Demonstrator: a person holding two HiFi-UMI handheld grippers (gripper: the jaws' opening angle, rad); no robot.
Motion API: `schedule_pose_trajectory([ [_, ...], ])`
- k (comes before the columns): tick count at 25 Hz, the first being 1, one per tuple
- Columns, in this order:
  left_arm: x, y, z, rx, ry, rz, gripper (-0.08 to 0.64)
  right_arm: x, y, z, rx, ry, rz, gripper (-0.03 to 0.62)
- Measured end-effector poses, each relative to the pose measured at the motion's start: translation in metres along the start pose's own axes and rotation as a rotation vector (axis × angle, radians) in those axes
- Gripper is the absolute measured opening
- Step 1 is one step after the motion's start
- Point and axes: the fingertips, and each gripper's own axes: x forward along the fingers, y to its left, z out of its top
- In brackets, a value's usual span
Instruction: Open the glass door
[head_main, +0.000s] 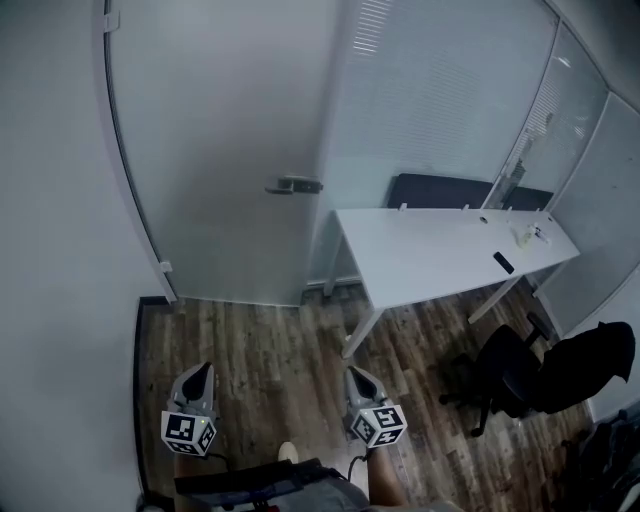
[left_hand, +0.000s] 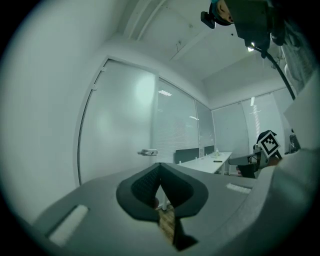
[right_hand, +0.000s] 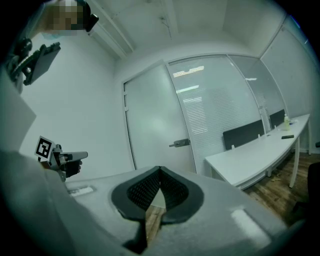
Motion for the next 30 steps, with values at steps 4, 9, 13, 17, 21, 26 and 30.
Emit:
schedule_pose_trajectory([
  [4,0.027,0.0,0.001,0.001,-0.009,0.009,0.003,0.02,-0.018,0.008,-0.009,0.001,0.017,0.002],
  [9,0.054,0.003,-0.001,0.002,0.01,0.011,0.003,0.04,-0.033,0.013,0.008,-0.006,0.021,0.002],
  [13,0.077,0.003,-0.002,0.01,0.026,-0.009,0.003,0.055,-0.043,0.009,0.023,0.004,0.014,0.002],
  [17,0.099,0.009,-0.002,0.009,0.036,-0.027,0.003,0.074,-0.047,0.013,0.025,0.006,0.014,0.002],
  [21,0.127,0.018,-0.005,0.01,0.038,-0.048,0.003,0.096,-0.06,0.017,0.022,-0.001,-0.006,0.002],
  [26,0.165,0.042,0.0,0.015,0.035,-0.074,0.003,0.132,-0.066,0.026,0.021,-0.008,-0.026,0.002],
  [30,0.2,0.058,0.005,0.023,0.041,-0.109,0.003,0.161,-0.073,0.033,0.028,-0.012,-0.053,0.002],
])
